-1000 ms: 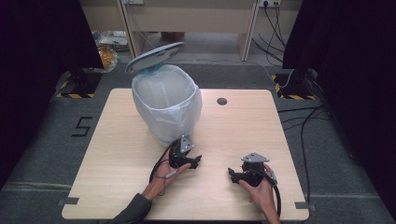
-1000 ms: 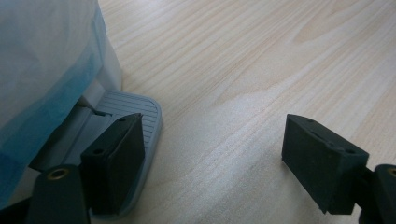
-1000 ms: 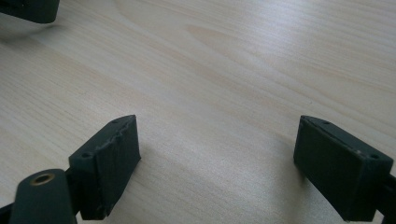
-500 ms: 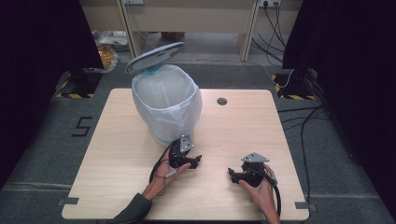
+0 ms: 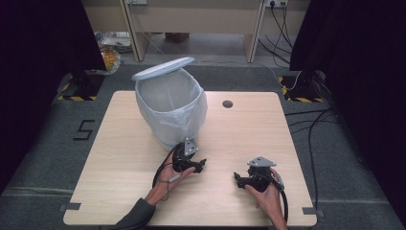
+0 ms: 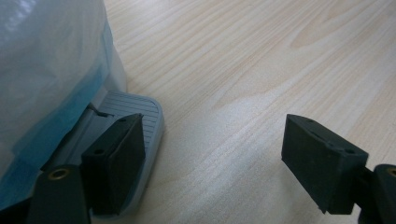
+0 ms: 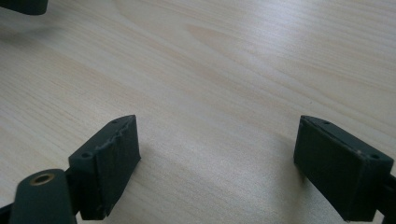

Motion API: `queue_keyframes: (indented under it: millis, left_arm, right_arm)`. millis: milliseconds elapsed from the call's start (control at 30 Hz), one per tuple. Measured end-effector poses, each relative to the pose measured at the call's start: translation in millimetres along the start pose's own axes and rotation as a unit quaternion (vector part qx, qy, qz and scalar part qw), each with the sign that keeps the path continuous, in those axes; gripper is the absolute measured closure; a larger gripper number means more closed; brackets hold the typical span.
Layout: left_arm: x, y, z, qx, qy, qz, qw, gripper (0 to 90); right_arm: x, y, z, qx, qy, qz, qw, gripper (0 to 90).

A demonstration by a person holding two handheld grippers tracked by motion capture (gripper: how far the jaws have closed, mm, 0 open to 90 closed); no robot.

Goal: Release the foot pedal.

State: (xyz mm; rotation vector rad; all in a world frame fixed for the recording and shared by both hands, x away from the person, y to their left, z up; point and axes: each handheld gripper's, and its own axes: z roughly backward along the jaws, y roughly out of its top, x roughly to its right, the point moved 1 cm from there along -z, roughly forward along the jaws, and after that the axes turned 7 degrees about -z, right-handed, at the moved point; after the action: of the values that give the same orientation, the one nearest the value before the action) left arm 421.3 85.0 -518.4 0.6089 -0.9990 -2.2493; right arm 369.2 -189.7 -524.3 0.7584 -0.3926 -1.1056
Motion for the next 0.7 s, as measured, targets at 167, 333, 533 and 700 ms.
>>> queue_keyframes:
  millis: [167, 333, 533, 700]
  left_arm:
    - [-0.9, 0.4, 1.7, 0.001, -0.002, 0.003, 1.0000, 21.0]
    - [-1.3, 2.9, 5.2, 0.010, 0.001, 0.007, 0.9999, 21.2]
    - [-1.2, 4.8, 8.1, 0.012, 0.004, 0.000, 0.9999, 21.4]
    - [-3.6, 4.7, 9.1, 0.021, -0.002, 0.012, 0.9997, 21.8]
  right_arm:
    - [0.0, 0.0, 0.0, 0.000, 0.000, 0.000, 1.0000, 14.5]
    - [0.0, 0.0, 0.0, 0.000, 0.000, 0.000, 1.0000, 14.5]
    - [0.0, -0.1, -0.2, 0.001, 0.000, 0.000, 1.0000, 14.4]
    - [0.0, -0.1, -0.2, 0.001, 0.000, 0.000, 1.0000, 14.4]
